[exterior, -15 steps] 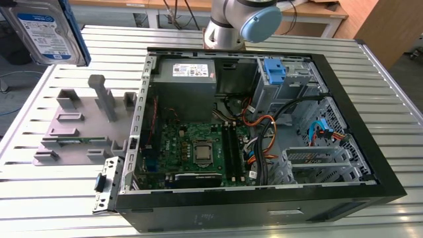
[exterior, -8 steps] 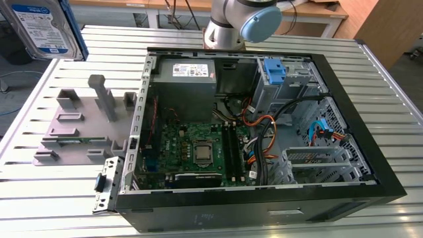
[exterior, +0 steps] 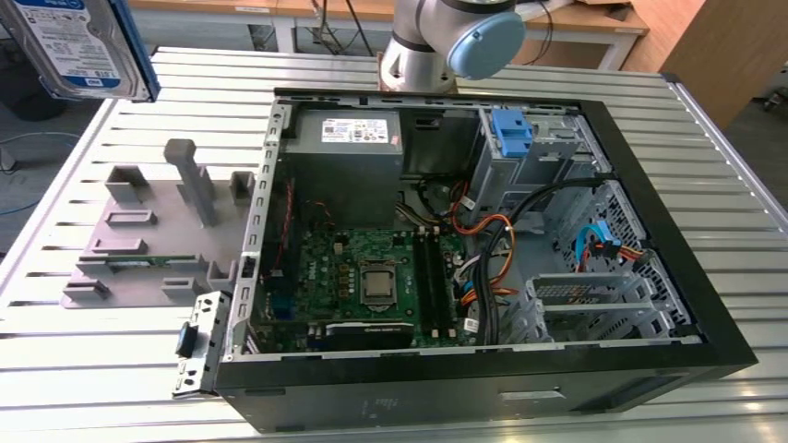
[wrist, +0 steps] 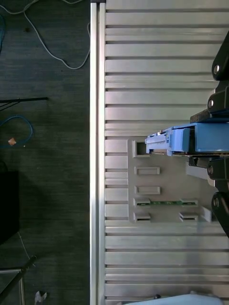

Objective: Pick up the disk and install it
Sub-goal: 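Pick up the disk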

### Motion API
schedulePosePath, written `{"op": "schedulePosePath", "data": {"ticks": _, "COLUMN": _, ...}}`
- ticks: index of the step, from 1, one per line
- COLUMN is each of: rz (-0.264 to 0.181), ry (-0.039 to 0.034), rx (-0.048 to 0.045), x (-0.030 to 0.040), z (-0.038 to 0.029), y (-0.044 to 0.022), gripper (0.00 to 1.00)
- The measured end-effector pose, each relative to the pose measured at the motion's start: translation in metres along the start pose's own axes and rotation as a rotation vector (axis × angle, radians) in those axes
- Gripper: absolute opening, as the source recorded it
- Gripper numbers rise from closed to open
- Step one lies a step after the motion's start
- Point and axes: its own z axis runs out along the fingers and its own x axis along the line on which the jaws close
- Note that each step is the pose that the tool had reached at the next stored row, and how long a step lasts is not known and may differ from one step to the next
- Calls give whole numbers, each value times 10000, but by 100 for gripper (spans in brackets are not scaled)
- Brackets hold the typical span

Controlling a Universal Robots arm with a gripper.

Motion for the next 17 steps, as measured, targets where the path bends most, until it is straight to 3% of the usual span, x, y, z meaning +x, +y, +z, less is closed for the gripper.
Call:
{"op": "schedulePosePath", "data": {"ticks": 9, "rz": 0, "ry": 1, "rx": -2, "x": -6, "z": -178, "y": -1, "gripper": 36}}
{"op": "schedulePosePath", "data": {"ticks": 17, "rz": 0, "ry": 0, "rx": -1, "x": -7, "z": -186, "y": -31, "gripper": 36}}
